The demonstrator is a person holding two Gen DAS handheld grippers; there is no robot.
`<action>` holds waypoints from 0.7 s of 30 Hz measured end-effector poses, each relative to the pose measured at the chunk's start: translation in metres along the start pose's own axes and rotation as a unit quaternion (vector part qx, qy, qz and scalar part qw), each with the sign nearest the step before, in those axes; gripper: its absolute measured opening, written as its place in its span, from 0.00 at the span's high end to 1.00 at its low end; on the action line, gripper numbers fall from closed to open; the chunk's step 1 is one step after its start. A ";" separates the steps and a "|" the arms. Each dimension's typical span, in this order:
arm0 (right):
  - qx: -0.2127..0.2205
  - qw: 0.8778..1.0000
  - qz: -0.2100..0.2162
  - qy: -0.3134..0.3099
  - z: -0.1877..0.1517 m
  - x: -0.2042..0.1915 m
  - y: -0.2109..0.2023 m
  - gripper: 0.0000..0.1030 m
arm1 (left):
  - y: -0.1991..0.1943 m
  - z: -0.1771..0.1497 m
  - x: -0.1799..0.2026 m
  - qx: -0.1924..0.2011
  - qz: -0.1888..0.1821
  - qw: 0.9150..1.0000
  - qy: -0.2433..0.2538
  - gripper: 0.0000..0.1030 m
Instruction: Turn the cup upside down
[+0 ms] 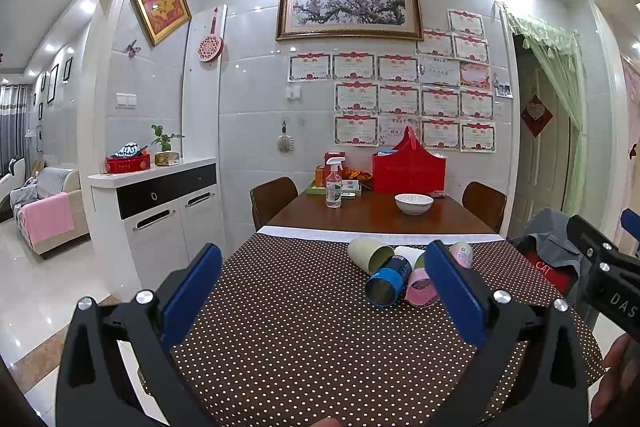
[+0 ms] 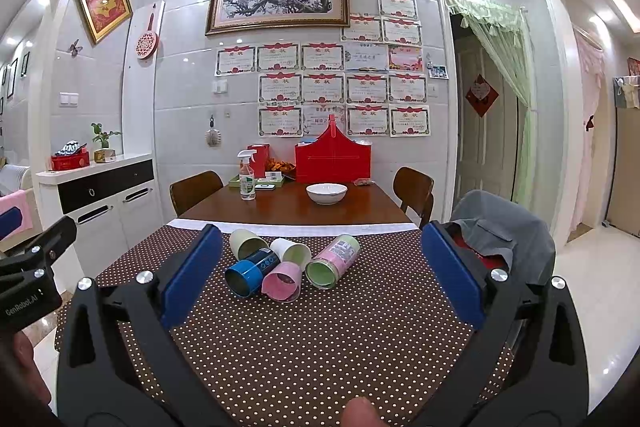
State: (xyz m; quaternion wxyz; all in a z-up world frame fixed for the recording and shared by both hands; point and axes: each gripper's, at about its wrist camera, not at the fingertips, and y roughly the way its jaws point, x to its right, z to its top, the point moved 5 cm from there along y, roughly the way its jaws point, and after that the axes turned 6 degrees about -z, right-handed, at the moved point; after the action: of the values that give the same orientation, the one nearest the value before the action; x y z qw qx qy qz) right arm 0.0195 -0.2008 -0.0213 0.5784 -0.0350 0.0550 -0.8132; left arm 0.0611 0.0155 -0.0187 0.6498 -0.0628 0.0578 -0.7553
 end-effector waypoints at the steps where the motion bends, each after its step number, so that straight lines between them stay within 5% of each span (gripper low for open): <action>1: 0.000 1.000 0.000 0.000 0.000 0.000 0.000 0.05 | 0.000 0.000 0.000 0.001 -0.001 1.000 0.001 0.04; 21: -0.009 1.000 0.009 0.000 -0.005 0.001 0.010 0.05 | 0.011 -0.004 0.008 -0.010 -0.002 1.000 0.016 0.04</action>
State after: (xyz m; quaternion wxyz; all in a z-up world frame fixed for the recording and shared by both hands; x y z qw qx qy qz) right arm 0.0279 -0.2045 -0.0272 0.5852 -0.0391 0.0625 -0.8075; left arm 0.0700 0.0058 -0.0245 0.6467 -0.0569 0.0753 -0.7569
